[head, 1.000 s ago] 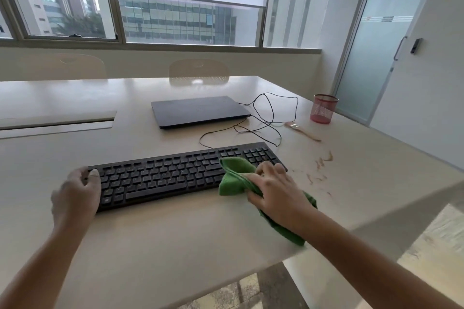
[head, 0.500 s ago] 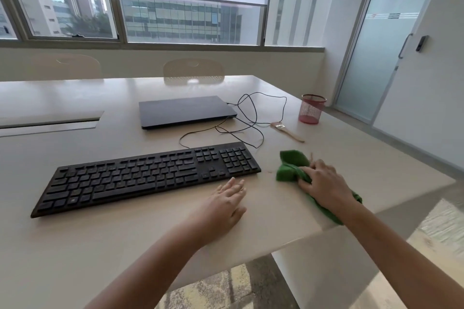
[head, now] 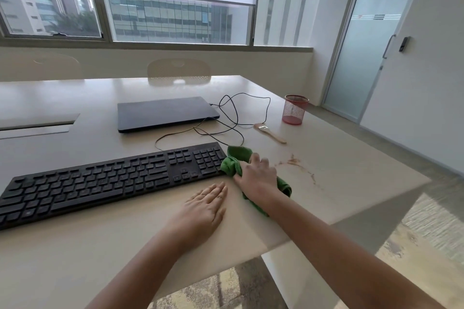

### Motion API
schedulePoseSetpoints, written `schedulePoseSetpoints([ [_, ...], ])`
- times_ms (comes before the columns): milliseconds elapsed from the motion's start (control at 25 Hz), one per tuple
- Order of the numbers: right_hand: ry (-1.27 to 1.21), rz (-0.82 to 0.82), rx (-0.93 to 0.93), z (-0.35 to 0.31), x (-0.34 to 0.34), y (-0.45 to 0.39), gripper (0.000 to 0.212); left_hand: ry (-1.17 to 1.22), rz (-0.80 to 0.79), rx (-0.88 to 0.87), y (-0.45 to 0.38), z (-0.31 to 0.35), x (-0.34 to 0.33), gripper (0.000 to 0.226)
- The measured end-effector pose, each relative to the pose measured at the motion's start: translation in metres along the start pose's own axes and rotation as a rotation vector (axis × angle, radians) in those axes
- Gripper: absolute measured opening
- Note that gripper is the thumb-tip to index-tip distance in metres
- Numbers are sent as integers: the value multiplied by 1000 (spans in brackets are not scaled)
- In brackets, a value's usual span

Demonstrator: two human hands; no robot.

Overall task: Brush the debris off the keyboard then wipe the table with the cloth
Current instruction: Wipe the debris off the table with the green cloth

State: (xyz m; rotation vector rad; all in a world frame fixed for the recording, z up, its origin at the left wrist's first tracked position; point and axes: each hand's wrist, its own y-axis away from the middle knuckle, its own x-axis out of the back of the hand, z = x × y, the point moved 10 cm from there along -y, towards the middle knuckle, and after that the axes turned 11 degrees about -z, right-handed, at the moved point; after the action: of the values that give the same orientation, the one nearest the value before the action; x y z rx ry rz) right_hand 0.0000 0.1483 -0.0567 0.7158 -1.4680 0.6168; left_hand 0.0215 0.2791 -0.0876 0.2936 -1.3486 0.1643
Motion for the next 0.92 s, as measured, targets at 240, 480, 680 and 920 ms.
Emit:
schedulePoseSetpoints([
  [240, -19, -1, -114, 39, 2, -24, 39, -6, 1, 44, -4, -7, 1, 134],
  [480, -37, 26, -405, 221, 3, -13, 38, -2, 5, 81, -12, -7, 2, 127],
  [680, -54, 48, -779, 431, 14, 53, 38, -31, -1, 89, -18, -10, 1, 104],
  [920, -95, 298, -820, 460, 51, 64, 37, 30, 30, 99, -24, -7, 1, 91],
])
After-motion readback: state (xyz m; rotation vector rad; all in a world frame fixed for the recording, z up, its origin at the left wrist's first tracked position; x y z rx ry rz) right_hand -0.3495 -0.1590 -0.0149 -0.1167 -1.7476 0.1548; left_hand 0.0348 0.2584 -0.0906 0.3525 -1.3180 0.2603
